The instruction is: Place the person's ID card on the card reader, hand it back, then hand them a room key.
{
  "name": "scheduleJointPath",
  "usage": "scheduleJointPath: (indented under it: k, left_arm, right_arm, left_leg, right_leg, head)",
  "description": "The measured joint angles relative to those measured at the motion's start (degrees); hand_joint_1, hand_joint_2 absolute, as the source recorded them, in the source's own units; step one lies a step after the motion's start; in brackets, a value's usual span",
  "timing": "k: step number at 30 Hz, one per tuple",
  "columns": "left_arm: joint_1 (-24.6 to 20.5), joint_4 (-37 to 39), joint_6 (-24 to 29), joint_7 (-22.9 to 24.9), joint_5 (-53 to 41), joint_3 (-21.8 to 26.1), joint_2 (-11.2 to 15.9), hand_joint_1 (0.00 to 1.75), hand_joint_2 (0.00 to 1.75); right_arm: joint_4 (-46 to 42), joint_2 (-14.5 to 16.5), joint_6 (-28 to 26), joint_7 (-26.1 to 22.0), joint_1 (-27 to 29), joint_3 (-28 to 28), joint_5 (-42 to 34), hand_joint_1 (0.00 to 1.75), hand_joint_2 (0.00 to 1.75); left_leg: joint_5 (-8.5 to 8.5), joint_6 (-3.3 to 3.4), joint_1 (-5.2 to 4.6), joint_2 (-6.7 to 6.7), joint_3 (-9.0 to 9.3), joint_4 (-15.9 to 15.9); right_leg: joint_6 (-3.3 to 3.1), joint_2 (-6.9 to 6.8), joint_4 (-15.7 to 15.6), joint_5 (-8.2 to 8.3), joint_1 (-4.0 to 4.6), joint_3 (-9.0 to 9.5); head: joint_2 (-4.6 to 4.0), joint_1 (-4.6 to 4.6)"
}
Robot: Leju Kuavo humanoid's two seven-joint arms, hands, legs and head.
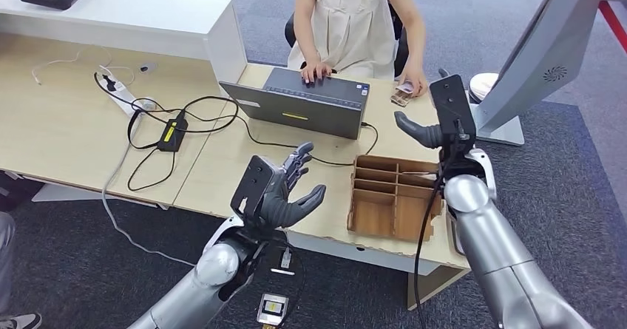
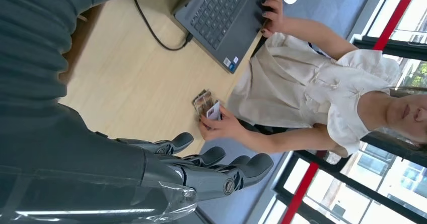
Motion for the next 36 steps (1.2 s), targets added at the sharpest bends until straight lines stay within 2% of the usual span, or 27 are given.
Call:
scheduleJointPath:
  k: [3, 6, 13, 17, 20, 23, 29, 36]
  left_arm:
    - [0.68, -0.64, 0.15, -0.39, -0.23, 0.76, 0.31, 0.0, 1.75]
    - [1.26, -1.35, 0.15, -0.74, -0.78, 1.64, 0.56, 0.0, 1.75]
    - [1.97, -3.55, -0.06, -1.01, -1.77, 3.45, 0.92, 0.0, 1.75]
    - [1.77, -4.35, 0.05, -1.86, -1.83, 3.96, 0.92, 0.0, 1.75]
    - [0.97, -4.4, 0.16, -2.91, -1.71, 4.08, 0.71, 0.0, 1.75]
    - [-0.33, -4.38, 0.6, -3.84, -1.58, 4.09, 0.17, 0.0, 1.75]
    - [-3.5, -4.29, 1.24, -4.9, -0.93, 3.94, -1.46, 0.0, 1.75]
    - [-7.0, -3.5, 1.17, -5.97, 0.77, 2.81, -3.76, 0.0, 1.75]
  right_arm:
    - [-7.16, -2.27, 1.05, 2.06, 4.88, -0.75, -1.03, 0.0, 1.75]
    - [-13.29, -4.61, 1.66, 4.21, 9.27, -1.08, 2.94, 0.0, 1.75]
    - [-23.87, -9.29, 5.23, 8.48, 18.06, -0.92, 25.93, 0.0, 1.75]
    - [-26.39, -10.82, 6.55, 8.84, 19.95, -0.31, 38.83, 0.0, 1.75]
    - [-26.83, -11.15, 7.81, 8.57, 20.17, 0.45, 45.72, 0.0, 1.75]
    - [-26.81, -11.06, 8.83, 8.0, 20.1, 1.42, 48.41, 0.0, 1.75]
    - [-25.15, -9.76, 10.01, 6.24, 18.46, 3.23, 48.31, 0.0, 1.75]
    - [-17.68, -6.92, 8.91, 3.38, 14.12, 5.68, 46.16, 0.0, 1.75]
  left_leg:
    - [0.0, 0.0, -0.01, 0.0, 0.0, 0.0]
    - [-0.01, 0.0, -0.01, 0.03, 0.01, 0.0]
    - [-0.01, 0.0, 0.0, 0.03, 0.01, -0.01]
    - [-0.01, 0.0, 0.0, 0.03, 0.01, -0.01]
    - [0.01, -0.01, 0.0, 0.03, 0.0, -0.01]
    - [0.03, -0.01, 0.0, 0.02, 0.0, -0.01]
    - [0.03, -0.01, 0.0, 0.01, -0.02, -0.01]
    - [0.03, 0.0, 0.0, 0.01, -0.03, -0.01]
  right_leg:
    - [0.0, 0.0, -0.01, 0.0, -0.01, 0.01]
    - [0.0, 0.01, -0.02, 0.0, -0.01, 0.01]
    - [0.0, 0.01, -0.02, 0.0, 0.0, 0.01]
    - [-0.01, 0.01, -0.02, 0.01, 0.0, 0.02]
    - [-0.02, 0.01, -0.02, 0.03, -0.01, 0.03]
    - [-0.03, 0.01, -0.02, 0.04, -0.01, 0.04]
    - [-0.03, 0.01, -0.01, 0.04, 0.0, 0.03]
    - [-0.03, 0.0, -0.01, 0.04, 0.0, 0.02]
  head:
    - [0.0, 0.0]
    - [0.0, -0.01]
    - [0.0, -0.01]
    - [0.0, -0.01]
    - [0.0, 0.0]
    - [0.0, 0.0]
    - [0.0, -0.01]
    - [0.0, -0.01]
